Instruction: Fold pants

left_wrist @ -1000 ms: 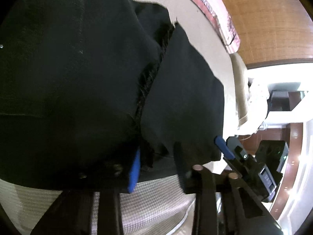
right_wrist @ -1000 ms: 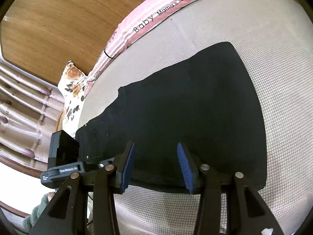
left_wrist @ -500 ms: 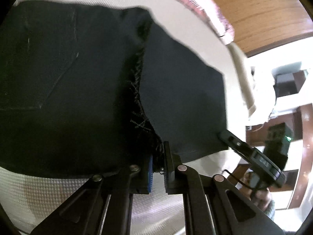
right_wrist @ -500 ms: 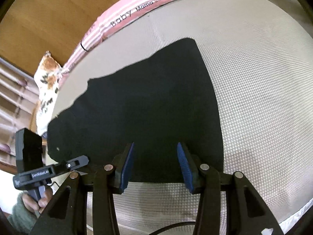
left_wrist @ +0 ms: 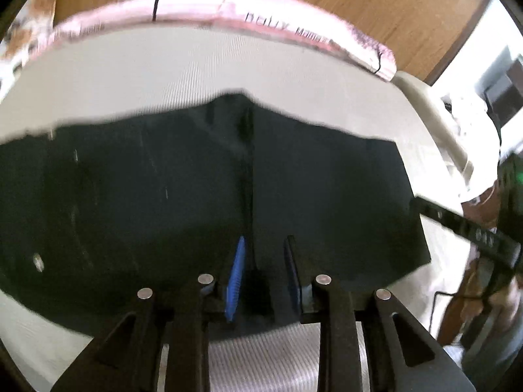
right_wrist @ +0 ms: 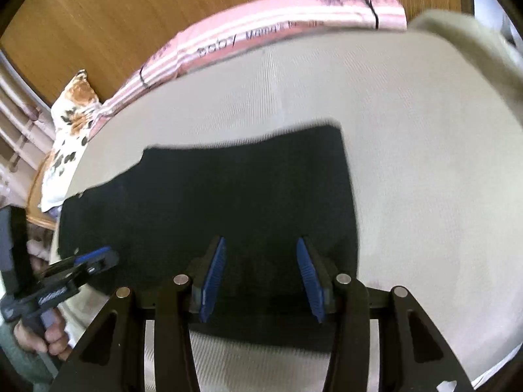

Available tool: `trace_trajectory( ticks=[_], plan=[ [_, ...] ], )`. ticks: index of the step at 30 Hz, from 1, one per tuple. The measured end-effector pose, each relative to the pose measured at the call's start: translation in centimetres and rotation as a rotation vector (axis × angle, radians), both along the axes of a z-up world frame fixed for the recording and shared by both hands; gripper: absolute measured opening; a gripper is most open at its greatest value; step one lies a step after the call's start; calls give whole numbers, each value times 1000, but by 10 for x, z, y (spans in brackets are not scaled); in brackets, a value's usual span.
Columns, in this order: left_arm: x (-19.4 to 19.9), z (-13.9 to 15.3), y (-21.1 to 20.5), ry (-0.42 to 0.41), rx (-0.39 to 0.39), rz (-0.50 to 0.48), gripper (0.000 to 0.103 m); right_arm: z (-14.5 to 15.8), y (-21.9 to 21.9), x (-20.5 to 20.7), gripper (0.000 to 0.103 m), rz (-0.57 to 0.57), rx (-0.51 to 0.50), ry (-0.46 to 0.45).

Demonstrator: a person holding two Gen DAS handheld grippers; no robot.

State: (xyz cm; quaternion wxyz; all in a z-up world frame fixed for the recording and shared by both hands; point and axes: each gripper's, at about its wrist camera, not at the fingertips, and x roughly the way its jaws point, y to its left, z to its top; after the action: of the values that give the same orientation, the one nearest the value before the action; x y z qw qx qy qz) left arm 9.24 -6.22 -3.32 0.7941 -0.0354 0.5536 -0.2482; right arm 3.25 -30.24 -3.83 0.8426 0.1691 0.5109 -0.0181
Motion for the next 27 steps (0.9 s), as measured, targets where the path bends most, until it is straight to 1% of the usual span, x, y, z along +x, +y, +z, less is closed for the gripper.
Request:
trace_trajectory(
  ticks=[2,4,7,8,10,12,13,15,18,23,25,26,27],
  plan=[
    [0,2,-7,-47,7,-27,31,1,-5,14,38,-2,-40,-16],
    [-4,1,-17,-84,7,-73,31,-2,-11,30,37,-10,-56,-12],
    [-13,-3,-33,-131,41,-152,31,-7,-18,52,36,-14,-107,-12],
    [-16,-7,-38,-134,56,-181,31,-11,-19,57,36,-12,-120,-7],
    [-17,-18,-45,-102,73,-203,31,-21,-24,67,35,-16,-155,12],
    [-16,-29,-48,-70,91,-207,31,-31,-25,73,34,-14,-164,26],
    [-16,-34,-48,-70,95,-212,31,-34,-25,75,34,-11,-168,26],
    [-17,-34,-50,-99,98,-223,31,-35,-21,75,34,-2,-193,23],
    [-19,-35,-53,-123,115,-231,32,-35,-18,73,35,3,-210,20],
    [-20,-35,-52,-114,107,-222,36,-33,-13,58,36,-4,-198,29],
    [-22,-35,-51,-109,108,-211,41,-35,-9,49,36,-1,-190,46],
    [-22,-33,-52,-111,116,-202,46,-36,-5,42,36,1,-195,48],
    [-24,-32,-52,-115,123,-195,49,-36,-2,36,36,0,-201,46]
  ],
)
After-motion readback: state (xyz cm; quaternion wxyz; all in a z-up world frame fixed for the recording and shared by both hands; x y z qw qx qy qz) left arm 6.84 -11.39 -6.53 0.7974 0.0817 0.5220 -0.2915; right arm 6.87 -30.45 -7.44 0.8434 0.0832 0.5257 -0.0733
